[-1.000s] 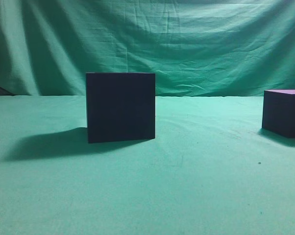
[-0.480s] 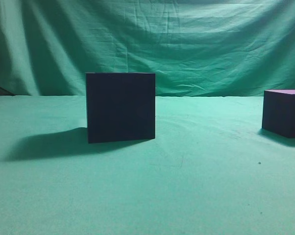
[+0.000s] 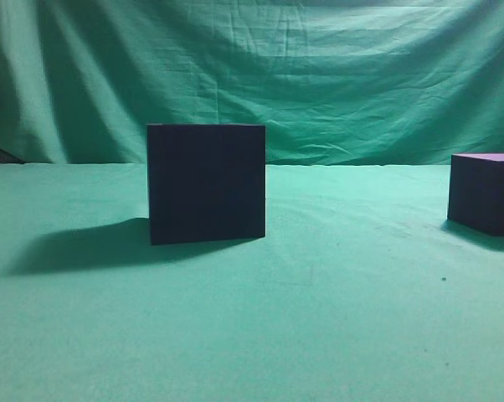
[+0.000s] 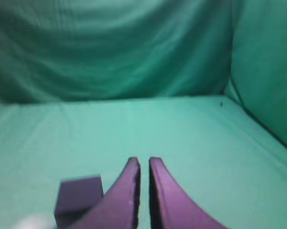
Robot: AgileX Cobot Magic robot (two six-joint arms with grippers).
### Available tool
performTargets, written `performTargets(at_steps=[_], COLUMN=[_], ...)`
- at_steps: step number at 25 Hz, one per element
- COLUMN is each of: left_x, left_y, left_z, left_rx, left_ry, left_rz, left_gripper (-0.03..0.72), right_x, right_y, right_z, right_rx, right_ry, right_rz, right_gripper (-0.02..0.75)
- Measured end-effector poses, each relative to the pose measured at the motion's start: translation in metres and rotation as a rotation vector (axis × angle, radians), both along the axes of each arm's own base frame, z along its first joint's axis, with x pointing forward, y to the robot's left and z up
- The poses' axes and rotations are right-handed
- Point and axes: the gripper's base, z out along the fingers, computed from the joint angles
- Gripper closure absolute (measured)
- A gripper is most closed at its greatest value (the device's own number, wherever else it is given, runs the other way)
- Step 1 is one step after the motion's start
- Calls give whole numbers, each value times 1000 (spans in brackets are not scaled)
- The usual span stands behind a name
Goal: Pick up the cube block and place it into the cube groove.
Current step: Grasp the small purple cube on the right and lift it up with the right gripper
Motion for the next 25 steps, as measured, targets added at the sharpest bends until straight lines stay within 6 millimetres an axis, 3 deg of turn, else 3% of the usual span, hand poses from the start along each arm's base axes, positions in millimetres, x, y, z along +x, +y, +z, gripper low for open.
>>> performTargets(at_steps=[5, 7, 11, 16, 20, 23, 24, 25], left_x=[0, 0, 0, 0, 0, 0, 0, 0], left_y=[0, 0, 0, 0, 0, 0, 0, 0], left_z=[0, 0, 0, 0, 0, 0, 0, 0], left_rx=[0, 0, 0, 0, 0, 0, 0, 0], left_ry=[0, 0, 0, 0, 0, 0, 0, 0], left_rz=[0, 0, 0, 0, 0, 0, 0, 0], left_gripper=[688, 688, 688, 688, 688, 688, 688, 688], right_x=[-2, -2, 6, 32, 54, 67, 71, 77], right_y=[2, 2, 2, 3, 5, 9, 12, 16], right_z=[30, 33, 48, 66, 72, 81, 84, 90], right_rx=[87, 117, 137, 230, 277, 176, 115, 67], right_ry=[-327, -341, -171, 160, 298, 381, 438, 481], right_rz=[31, 33, 14, -23, -35, 17, 55, 95], right_gripper=[689, 689, 689, 689, 689, 689, 738, 738])
